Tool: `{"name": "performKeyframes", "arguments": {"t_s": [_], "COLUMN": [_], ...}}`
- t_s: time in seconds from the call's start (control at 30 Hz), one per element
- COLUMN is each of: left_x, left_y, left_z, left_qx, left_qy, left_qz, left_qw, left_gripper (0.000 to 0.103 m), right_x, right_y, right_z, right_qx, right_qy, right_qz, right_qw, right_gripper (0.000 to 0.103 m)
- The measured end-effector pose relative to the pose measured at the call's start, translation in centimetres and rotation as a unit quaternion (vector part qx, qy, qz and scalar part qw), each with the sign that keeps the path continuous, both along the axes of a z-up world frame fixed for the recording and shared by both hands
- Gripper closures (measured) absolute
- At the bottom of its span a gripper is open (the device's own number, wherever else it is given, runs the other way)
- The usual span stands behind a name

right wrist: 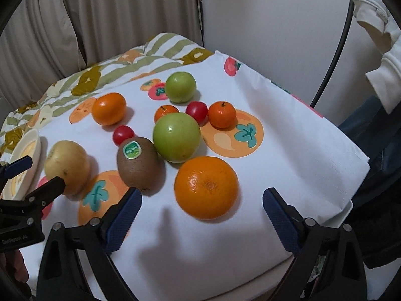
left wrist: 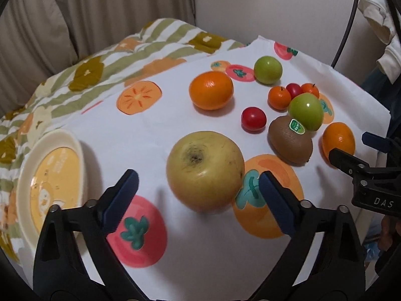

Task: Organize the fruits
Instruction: 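Grasp the yellow pear with the left tool while the right tool grasps the large orange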

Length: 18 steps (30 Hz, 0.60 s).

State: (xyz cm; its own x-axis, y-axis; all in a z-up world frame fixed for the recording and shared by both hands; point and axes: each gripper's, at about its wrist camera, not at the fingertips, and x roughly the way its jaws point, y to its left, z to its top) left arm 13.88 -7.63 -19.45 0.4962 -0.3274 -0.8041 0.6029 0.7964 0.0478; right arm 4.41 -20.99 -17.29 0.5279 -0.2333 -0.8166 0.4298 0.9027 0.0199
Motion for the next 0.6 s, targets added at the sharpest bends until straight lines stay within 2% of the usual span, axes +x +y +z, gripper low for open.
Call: {"name": "performKeyframes", "arguments": {"t_s": [0.13, 0.27, 0.37, 0.4, 0.6], "left_x": [0.6, 0.9, 1.0, 1.0, 1.1], "left_y": [-0.8, -1.4, -1.8, -1.7, -1.9], "left_z": [-1.0, -1.7, -2.0, -2.1, -2.3], "left_qx": [0.008, 0.016, 0.026, 0.029, 0.033], "left_qy": [0.012, 0.024, 0.023, 0.021, 0.019], "left_qz": [-0.002, 0.002, 0.009, 0.013, 0.020], "left_qw": [0.9999, 0.9996, 0.9994, 0.9993, 0.9991], "left_gripper": [0.010, 0.012, 0.019, 0.024, 0.024], "right_x": [0.4, 0.6, 0.8, 0.9, 1.4], "right_y": [-0.3, -0.7, -0.9, -1.0, -1.2], "right_z": [-0.8, -1.6, -2.0, -2.2, -2.6], "right_qx": [-0.001, 0.004, 0.014, 0.017, 0.020], "right_qy": [0.013, 0.023, 0.029, 0.032, 0.037], "right_qz": [0.010, 0.016, 0.022, 0.025, 0.040], "right_qw": [1.000, 1.000, 0.999, 0.999, 0.998], "right_gripper": [0.016, 0.021, 0.028, 0.029, 0.036]}}
